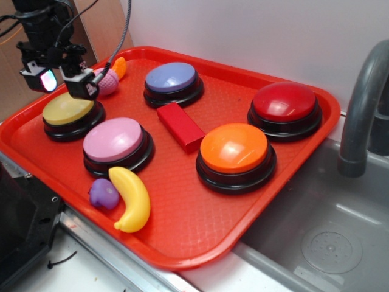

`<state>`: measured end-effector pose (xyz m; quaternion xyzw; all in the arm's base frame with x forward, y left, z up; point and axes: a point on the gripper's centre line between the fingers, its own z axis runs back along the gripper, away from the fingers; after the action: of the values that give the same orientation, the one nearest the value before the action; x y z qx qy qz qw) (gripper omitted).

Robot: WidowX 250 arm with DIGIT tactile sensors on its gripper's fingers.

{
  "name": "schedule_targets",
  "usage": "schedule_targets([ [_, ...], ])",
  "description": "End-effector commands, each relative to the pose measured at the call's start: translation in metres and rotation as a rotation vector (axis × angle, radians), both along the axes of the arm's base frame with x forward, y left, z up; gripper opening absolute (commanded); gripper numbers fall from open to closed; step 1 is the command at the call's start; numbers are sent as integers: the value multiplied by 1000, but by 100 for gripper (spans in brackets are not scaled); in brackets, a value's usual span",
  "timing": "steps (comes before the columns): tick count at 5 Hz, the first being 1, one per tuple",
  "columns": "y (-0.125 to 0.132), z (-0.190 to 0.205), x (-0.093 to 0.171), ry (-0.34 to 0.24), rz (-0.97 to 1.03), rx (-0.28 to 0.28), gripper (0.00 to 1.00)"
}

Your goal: Push the yellow button.

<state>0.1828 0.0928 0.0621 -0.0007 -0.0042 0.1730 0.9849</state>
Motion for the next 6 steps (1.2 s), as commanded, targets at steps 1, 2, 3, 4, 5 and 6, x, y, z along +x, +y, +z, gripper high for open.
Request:
schedule_targets([
  [1, 3, -11, 4, 28, -29, 42, 100],
  [2, 5, -8, 6, 60, -35, 55, 100],
  [3, 6, 3, 10, 60, -28, 67, 100],
  [4, 8, 18, 14, 56, -43, 42, 100],
  [5, 9, 26, 17, 111, -75, 8, 100],
  [6, 11, 32, 17, 81, -62, 36, 100],
])
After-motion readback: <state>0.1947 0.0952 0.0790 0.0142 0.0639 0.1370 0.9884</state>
